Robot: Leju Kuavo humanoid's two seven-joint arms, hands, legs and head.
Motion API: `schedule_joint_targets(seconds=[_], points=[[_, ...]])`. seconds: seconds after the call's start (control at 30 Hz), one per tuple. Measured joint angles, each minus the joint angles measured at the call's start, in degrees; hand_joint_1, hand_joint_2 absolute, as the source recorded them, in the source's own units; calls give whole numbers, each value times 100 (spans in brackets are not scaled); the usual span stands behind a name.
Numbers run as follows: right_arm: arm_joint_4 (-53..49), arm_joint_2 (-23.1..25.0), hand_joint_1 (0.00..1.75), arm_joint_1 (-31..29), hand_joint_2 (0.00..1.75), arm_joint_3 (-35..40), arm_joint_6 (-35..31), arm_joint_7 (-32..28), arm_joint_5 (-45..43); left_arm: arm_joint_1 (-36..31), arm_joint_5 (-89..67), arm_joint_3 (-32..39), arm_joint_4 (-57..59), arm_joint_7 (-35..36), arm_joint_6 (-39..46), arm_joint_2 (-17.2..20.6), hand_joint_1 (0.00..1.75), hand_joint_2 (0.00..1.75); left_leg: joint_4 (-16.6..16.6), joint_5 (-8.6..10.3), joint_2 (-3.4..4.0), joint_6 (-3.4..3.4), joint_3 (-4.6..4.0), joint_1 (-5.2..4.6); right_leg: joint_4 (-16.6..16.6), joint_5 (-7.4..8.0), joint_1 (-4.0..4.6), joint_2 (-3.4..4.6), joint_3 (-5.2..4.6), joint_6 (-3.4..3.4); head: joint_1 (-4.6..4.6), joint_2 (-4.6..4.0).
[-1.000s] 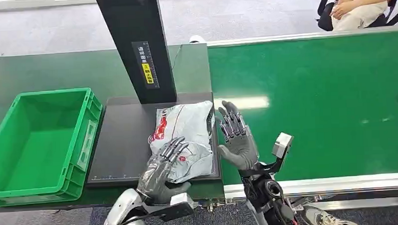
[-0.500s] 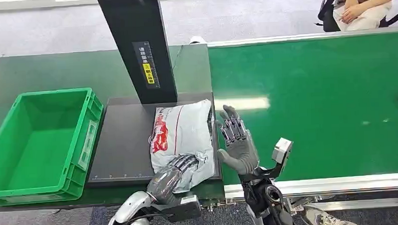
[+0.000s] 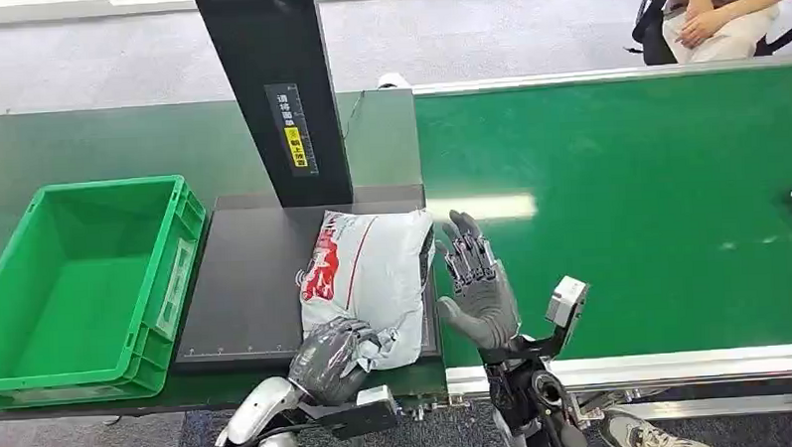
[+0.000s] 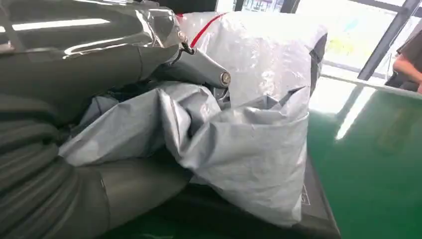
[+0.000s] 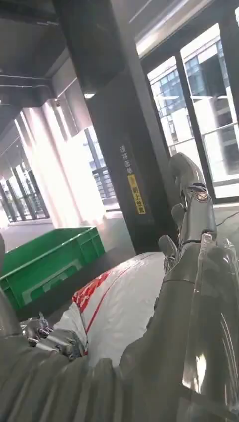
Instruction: Moved the parcel from conveyor to table for the left to box.
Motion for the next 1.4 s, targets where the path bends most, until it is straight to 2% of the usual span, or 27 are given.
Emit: schedule_joint_targets(seconds=[0.1,0.43,0.6,0.7,0.9,1.07,1.23,1.4], points=[[-52,0,0,32,175,-26,-2,15,-4,41,2,13,-65,-4,130,0,175,175,0,0,1,0,-3,0,0,0,0,0,-3,0,0,0],[-291,-2,0,148,175,-118,-101,171,-138,237,400,367,-629,-358,1444,-2,175,175,0,0,4,0,-15,0,0,0,0,1,-19,0,-2,0],[-439,-9,0,220,175,-140,-199,264,-260,331,887,633,-1033,-769,2584,-55,175,175,1,0,6,0,-20,0,0,0,0,1,-26,0,-2,0],[-494,-13,0,236,175,-144,-243,311,-319,342,1135,800,-1316,-966,2973,-66,175,175,1,0,6,0,-21,0,0,0,0,1,-27,0,0,0],[-551,-15,0,238,175,-144,-256,326,-323,378,1180,951,-1596,-1012,3029,-68,175,175,1,0,6,0,-22,0,0,0,0,1,-26,0,0,0],[-551,-17,0,235,175,-144,-326,335,-385,400,1095,1207,-1845,-1576,3327,-175,175,175,1,0,5,0,-24,0,0,0,0,1,-27,0,0,0],[-529,-33,0,233,175,-122,-334,291,-428,326,43,2045,-2473,-2265,3348,-433,175,175,1,1,7,0,-29,1,1,0,2,1,-34,0,2,0],[-428,-61,0,230,175,-65,-328,155,-466,-17,-140,2947,-3115,-2271,3355,-450,175,175,0,4,3,-2,-31,3,2,1,5,0,-34,-1,0,0]])
